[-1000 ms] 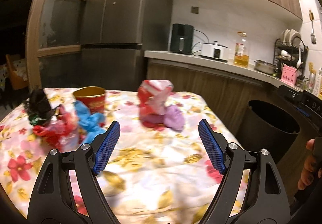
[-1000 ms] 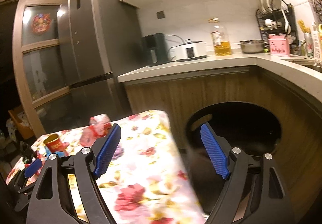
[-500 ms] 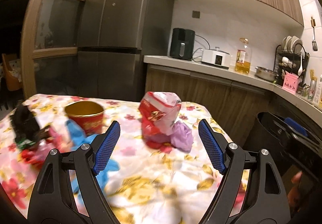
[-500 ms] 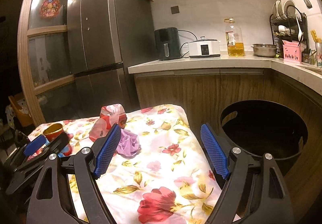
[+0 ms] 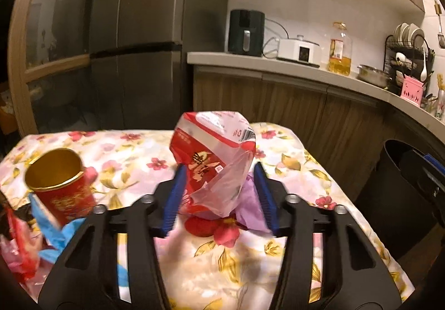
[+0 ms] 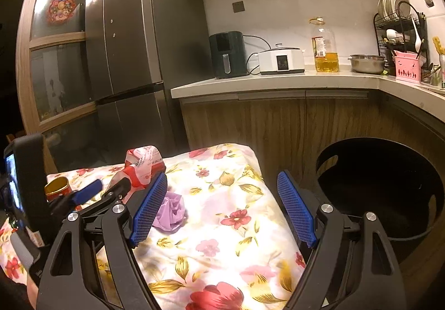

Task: Collect trash
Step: 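Grasp the red-and-white snack bag with the left gripper while the right gripper grasps the purple bag, then carry the snack bag and purple bag over the black bin with both grippers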

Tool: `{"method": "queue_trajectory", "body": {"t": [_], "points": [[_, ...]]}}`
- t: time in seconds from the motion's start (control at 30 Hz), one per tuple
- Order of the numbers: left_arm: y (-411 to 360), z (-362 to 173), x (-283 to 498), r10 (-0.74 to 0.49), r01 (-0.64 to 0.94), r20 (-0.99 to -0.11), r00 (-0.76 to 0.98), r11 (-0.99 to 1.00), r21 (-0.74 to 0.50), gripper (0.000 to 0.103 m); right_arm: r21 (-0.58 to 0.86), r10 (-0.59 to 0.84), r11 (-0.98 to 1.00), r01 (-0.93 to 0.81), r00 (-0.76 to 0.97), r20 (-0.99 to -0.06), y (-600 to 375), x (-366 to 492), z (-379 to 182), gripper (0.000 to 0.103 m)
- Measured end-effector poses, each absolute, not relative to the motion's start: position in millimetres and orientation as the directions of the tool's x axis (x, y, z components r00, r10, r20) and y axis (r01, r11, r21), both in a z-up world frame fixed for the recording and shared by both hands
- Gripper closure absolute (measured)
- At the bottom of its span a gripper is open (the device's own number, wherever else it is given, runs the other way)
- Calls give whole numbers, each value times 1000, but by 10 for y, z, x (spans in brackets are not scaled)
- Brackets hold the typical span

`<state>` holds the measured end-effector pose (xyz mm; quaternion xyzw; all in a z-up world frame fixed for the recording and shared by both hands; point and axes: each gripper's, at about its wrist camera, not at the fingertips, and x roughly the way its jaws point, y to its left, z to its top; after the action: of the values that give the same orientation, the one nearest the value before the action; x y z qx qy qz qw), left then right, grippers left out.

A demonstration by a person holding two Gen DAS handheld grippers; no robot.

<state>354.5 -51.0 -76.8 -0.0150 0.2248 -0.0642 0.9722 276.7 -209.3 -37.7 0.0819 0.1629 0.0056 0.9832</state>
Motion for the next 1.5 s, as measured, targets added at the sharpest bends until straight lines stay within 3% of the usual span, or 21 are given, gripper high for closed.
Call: {"method": "queue_trajectory", "body": {"t": [0.07,0.23,0.47,0.8,0.97,1.17,1.33,1.5], "points": [[-486,-795,3597,-157,133,-452,878,988,-84,82,159,44,987,9,944,-327,-2061,2816,-397,24],[-393,-847,3641,-192,144,-467,863,980,-136,101,154,72,988,-18,933,-352,-1946,2928,-461,24],[-265,-716,3400,-191,139,-401,896,978,-155,102,157,123,985,-66,913,-389,-1709,3137,-564,24],[-30,-242,2743,-197,161,-228,954,973,-164,102,152,126,986,-65,895,-429,-1432,3491,-713,24],[58,-165,2562,-181,152,-194,964,976,-153,102,118,117,991,-69,873,-474,-1313,3612,-834,28],[138,-184,2493,-172,139,-208,963,977,-162,102,124,128,990,-72,832,-540,-1295,3732,-974,43],[149,-199,2447,-175,141,-219,960,977,-161,102,147,180,982,-115,801,-571,-1266,3792,-1020,90],[146,-178,2405,-170,137,-226,959,979,-154,102,180,203,976,-124,819,-537,-1342,3697,-914,97]]}}
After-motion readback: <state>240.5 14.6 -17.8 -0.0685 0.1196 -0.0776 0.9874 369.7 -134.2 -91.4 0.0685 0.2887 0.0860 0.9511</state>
